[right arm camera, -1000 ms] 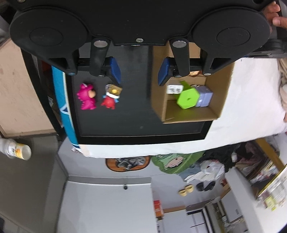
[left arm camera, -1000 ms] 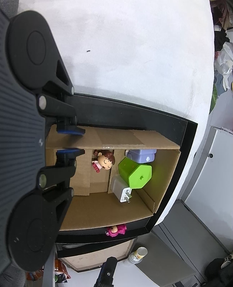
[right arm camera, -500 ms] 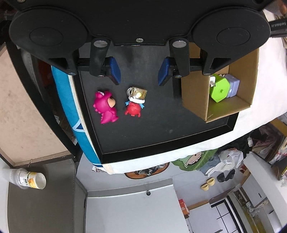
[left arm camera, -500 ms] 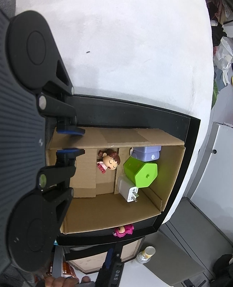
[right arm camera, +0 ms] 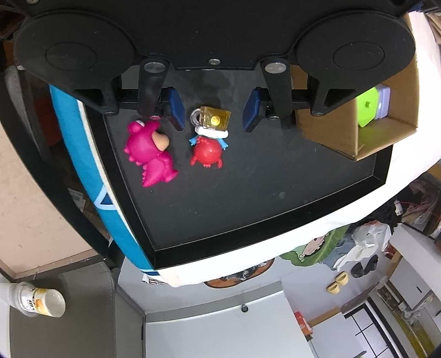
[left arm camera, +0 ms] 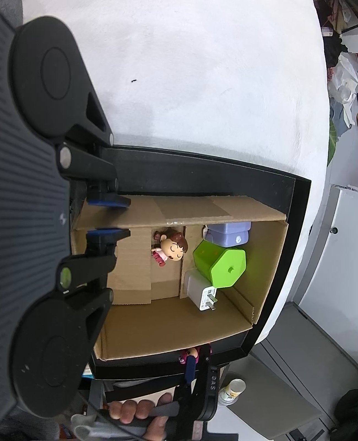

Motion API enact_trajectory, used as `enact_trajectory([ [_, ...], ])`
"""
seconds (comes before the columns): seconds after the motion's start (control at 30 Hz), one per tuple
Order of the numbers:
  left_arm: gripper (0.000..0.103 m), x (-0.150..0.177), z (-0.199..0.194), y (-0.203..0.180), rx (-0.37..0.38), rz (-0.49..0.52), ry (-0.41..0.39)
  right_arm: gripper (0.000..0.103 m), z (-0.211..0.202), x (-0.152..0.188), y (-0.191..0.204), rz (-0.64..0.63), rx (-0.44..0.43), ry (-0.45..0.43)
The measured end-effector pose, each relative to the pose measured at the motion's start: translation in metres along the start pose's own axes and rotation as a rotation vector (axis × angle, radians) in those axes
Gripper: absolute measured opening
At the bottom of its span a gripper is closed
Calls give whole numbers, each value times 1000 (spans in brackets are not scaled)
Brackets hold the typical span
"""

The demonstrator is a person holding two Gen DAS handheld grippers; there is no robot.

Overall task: Organize rigid objects
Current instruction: 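Move the right gripper back over the tray to the red crab toy, then close the right gripper on the red crab toy and lift it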

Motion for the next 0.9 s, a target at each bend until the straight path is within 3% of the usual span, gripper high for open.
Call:
enact_trajectory([
  [0.5,15,-1,1,1,2,1,12,51,26,-12,2,72,19,-1],
  [0.9,15,-2,2,1,3,7,15,51,36,-14,1,95,109,-11],
])
Point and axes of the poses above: each gripper's, at about its wrist camera, not at the fingertips, and z roughly the way its jaws point, y to its left, x to its underside, the point moved 8 cm from there along z, roughly the way its jaws point, and after that the axes turned 8 degrees about y, right-handed, at the moved point
